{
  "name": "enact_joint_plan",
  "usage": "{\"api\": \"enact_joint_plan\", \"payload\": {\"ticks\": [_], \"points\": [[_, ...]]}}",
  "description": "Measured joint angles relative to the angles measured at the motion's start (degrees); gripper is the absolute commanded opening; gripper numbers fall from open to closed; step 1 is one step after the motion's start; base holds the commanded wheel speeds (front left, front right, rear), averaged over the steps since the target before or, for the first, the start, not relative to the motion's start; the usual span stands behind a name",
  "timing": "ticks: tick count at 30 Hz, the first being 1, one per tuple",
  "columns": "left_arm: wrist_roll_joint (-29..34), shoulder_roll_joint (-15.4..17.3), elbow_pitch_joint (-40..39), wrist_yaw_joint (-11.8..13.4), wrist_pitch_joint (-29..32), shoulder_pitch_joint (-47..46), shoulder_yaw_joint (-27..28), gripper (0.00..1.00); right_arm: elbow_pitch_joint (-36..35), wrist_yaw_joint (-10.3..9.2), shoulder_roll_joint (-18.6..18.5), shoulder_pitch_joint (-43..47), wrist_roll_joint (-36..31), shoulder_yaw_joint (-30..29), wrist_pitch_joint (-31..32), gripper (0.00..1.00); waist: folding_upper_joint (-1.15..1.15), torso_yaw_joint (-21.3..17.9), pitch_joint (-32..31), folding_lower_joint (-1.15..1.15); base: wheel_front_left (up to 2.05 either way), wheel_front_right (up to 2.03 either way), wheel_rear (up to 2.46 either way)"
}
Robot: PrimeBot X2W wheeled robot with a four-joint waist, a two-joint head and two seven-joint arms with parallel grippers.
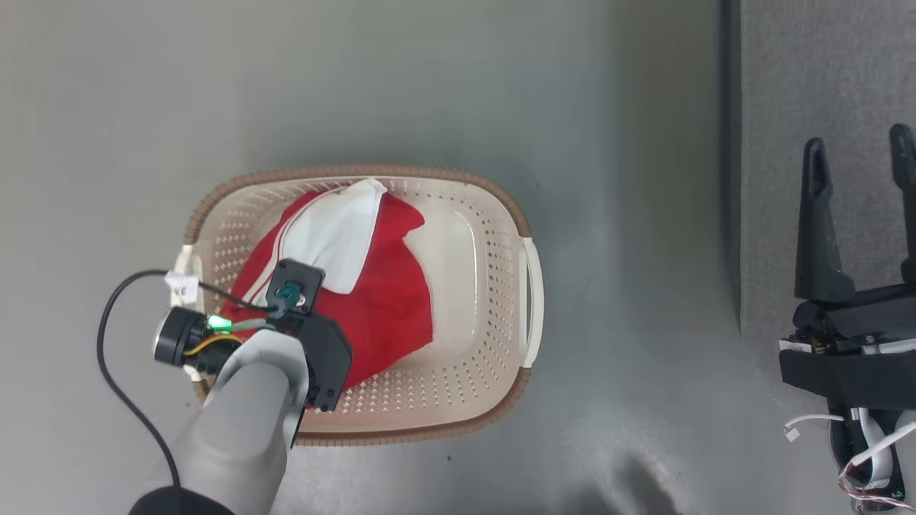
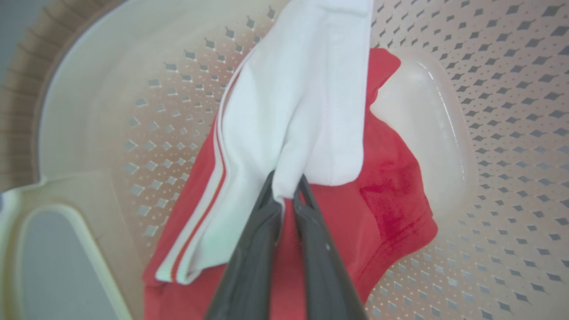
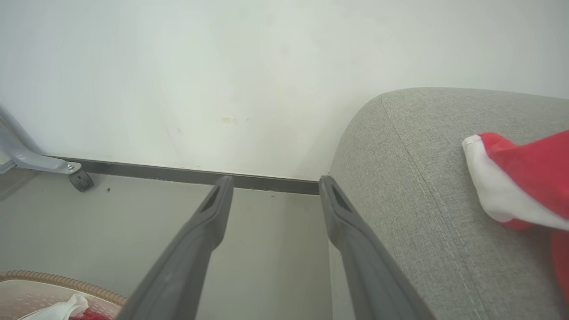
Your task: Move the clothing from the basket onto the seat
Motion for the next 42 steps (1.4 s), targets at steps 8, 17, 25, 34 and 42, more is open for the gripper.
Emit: {"api": "enact_joint_plan", "payload": {"ticks": [8, 17, 25, 34, 42], "points": [[-3.7, -0.3, -0.7, -1.9, -4.9, 3.3, 2.9, 0.0, 5.1, 1.09, -0.1, 0.1, 0.6, 0.0, -0.8, 1.0, 0.0, 1.1, -5.8, 0.0, 0.0, 0.0, 0.0], [-6.8, -0.3, -1.2, -2.8, -7.1, 7.2, 4.9, 0.0, 9.8, 2.18, -0.1, 0.6, 2.0, 0.5, -1.5, 1.0, 0.0, 2.1, -12.2, 0.0, 0.0, 0.0, 0.0], [-9.3, -0.3, -3.0, -3.3, -7.9, 11.3, 6.7, 0.0, 13.4, 2.48, 0.0, 2.3, 3.1, 0.0, -2.5, 1.0, -0.01, 2.9, -18.9, -0.01, 0.0, 0.0, 0.0], [-10.1, -0.3, -6.9, -3.4, -8.2, 15.2, 8.2, 0.0, 17.5, 3.0, 0.0, 5.9, 4.1, -0.4, -3.5, 1.0, -0.01, 3.9, -26.6, 0.0, 0.0, 0.0, 0.0], [-10.0, -0.2, -13.8, -3.3, -8.2, 19.5, 9.3, 0.0, 19.3, 3.45, 0.7, 10.2, 4.6, 0.2, -3.7, 1.0, -0.01, 4.8, -33.4, 0.0, 0.0, 0.0, 0.0]]}}
